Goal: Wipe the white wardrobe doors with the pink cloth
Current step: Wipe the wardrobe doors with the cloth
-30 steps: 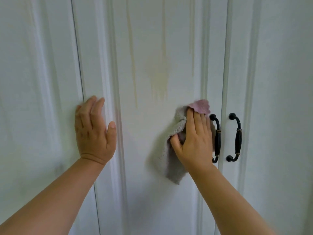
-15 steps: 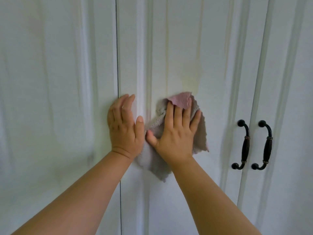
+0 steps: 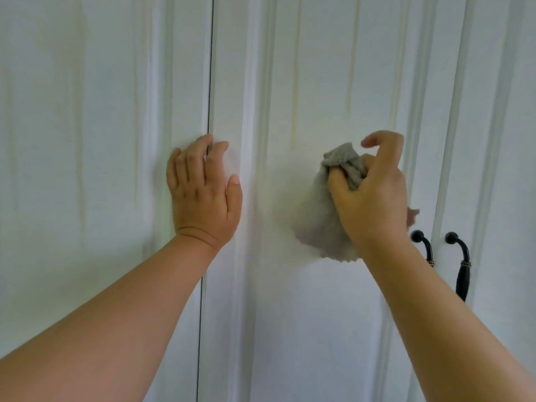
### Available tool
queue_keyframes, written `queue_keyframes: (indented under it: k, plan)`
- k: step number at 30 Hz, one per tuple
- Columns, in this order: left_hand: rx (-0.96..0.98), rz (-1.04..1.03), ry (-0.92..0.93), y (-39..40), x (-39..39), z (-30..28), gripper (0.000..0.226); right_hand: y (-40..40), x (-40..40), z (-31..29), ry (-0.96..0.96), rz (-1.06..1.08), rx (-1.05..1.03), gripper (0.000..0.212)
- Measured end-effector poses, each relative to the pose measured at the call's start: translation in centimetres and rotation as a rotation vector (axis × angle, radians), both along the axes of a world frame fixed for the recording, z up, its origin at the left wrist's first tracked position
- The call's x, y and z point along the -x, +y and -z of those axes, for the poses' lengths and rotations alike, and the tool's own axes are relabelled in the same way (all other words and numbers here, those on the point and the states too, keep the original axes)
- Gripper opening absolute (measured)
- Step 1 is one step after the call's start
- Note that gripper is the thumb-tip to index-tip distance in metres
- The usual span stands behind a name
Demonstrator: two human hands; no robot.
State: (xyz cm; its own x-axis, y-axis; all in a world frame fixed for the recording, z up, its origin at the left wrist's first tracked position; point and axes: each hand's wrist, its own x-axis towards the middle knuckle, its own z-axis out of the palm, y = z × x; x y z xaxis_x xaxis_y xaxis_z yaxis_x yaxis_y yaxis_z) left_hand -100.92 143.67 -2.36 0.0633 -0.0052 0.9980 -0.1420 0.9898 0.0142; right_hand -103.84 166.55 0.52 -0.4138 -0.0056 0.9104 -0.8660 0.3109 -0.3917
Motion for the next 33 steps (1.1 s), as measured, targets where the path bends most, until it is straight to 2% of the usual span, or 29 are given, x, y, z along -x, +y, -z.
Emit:
queue_keyframes:
  k: [3,5,6,8,11,13,15,18,19,21,23,25,27,30,33]
  plan:
    - [0.000,-0.020,-0.006,0.0,-0.1,0.0,0.049,2.4,-0.9,-0.6,-0.404,0.075,-0.479,0.032]
    - [-0.006,-0.016,-0.014,0.2,-0.1,0.0,0.049,3.7,-0.9,-0.9,-0.486,0.135,-0.726,0.023]
    - [-0.007,-0.018,-0.016,0.1,-0.1,0.0,0.048,4.0,-0.9,-1.1,-0.473,0.160,-0.771,0.018]
    - [-0.005,-0.025,-0.015,0.1,-0.1,0.1,0.048,4.5,-0.7,-1.6,-0.394,0.177,-0.632,0.009]
    - [-0.008,-0.027,-0.007,0.2,-0.1,0.1,0.049,3.4,-0.3,-2.2,-0.209,0.226,-0.089,0.006]
    - [-0.012,-0.022,-0.003,0.4,-0.1,0.0,0.049,1.1,-0.5,-1.7,-0.073,0.168,0.107,0.011]
    - [-0.017,-0.017,-0.008,0.5,-0.1,0.1,0.049,-2.0,-1.1,0.1,-0.028,0.004,0.082,0.011]
    - [-0.011,-0.020,-0.009,0.4,-0.1,0.0,0.049,-5.0,-1.0,3.7,0.053,-0.103,-0.026,0.041]
    - [-0.011,-0.019,-0.007,0.3,-0.1,0.0,0.049,-5.4,-0.8,4.5,0.091,-0.123,-0.056,0.045]
    - [-0.012,-0.012,-0.001,0.2,-0.1,0.0,0.049,-5.8,0.3,6.3,0.257,-0.078,-0.128,0.045]
    - [-0.007,-0.005,0.005,0.2,-0.1,0.0,0.049,-6.2,1.4,8.3,0.458,0.110,-0.195,0.047]
    - [-0.003,-0.002,0.010,0.1,-0.1,0.1,0.049,-6.9,2.4,10.3,0.545,0.244,-0.238,0.048]
    - [-0.005,-0.004,0.015,0.1,-0.2,0.1,0.048,-7.6,2.6,11.6,0.607,0.165,-0.327,0.044]
    - [-0.008,0.019,0.030,0.2,-0.2,0.0,0.048,-7.6,2.6,10.5,0.670,0.067,-0.457,0.054]
    - [0.000,0.033,0.041,0.0,-0.1,0.2,0.046,-7.6,3.1,5.6,0.652,0.137,-0.488,0.054]
